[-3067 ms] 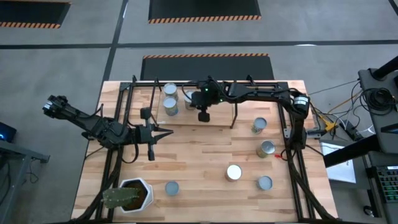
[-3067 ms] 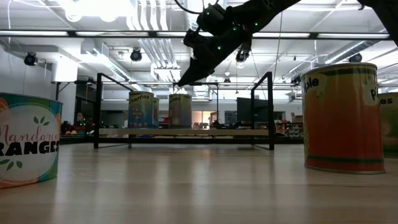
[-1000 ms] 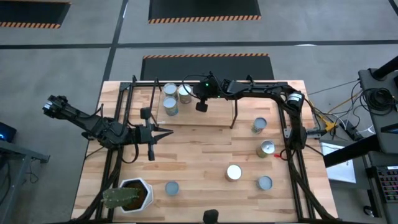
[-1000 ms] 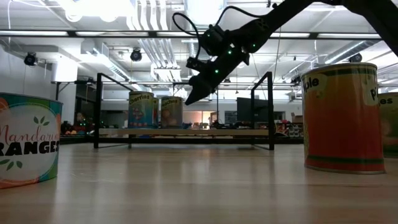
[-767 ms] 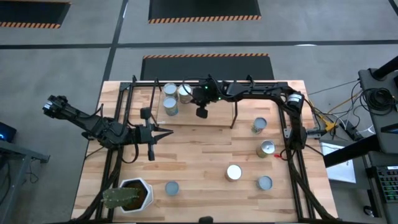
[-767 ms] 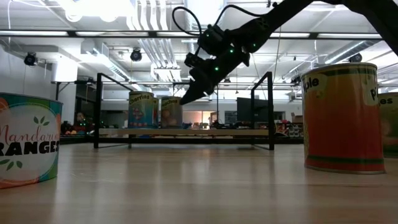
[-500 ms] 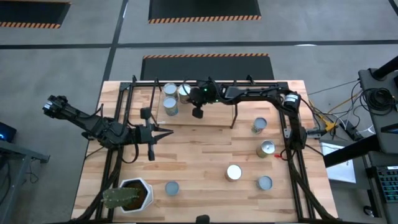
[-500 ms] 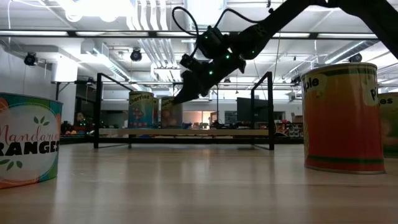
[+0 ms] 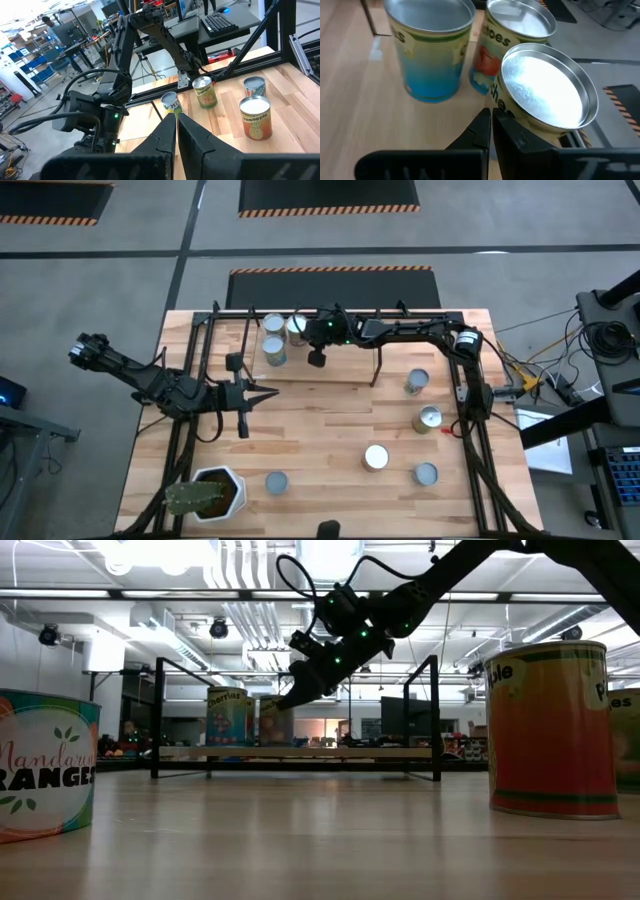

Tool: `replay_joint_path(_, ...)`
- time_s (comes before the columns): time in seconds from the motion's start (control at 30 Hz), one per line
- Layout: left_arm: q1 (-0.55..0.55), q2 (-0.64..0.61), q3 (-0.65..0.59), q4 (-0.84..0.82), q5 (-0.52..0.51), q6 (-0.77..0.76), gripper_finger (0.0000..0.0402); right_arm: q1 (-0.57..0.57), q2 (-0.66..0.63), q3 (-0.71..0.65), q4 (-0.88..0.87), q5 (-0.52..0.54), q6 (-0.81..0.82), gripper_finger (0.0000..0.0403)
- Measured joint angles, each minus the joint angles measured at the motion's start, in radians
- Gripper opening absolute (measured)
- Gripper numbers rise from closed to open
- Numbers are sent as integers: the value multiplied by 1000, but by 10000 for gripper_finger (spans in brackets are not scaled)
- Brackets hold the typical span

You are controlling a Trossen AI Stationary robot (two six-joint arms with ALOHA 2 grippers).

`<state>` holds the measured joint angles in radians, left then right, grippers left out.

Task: Pick and place cans onto a shelf
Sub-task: Put the canned peaches on the shelf, then put the small canned oranges on the shelf

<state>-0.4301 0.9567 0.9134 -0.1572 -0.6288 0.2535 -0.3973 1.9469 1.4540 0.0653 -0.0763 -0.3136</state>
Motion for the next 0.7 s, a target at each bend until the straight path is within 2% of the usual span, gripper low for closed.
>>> replay_joint_path(0.4, 0, 0, 0, 0, 0, 0, 0, 2, -10, 0, -26, 7, 5, 9)
replay_joint_path(0.7, 0, 0, 0, 0, 0, 0, 0, 97, -175, 1, -297, 1, 53, 9)
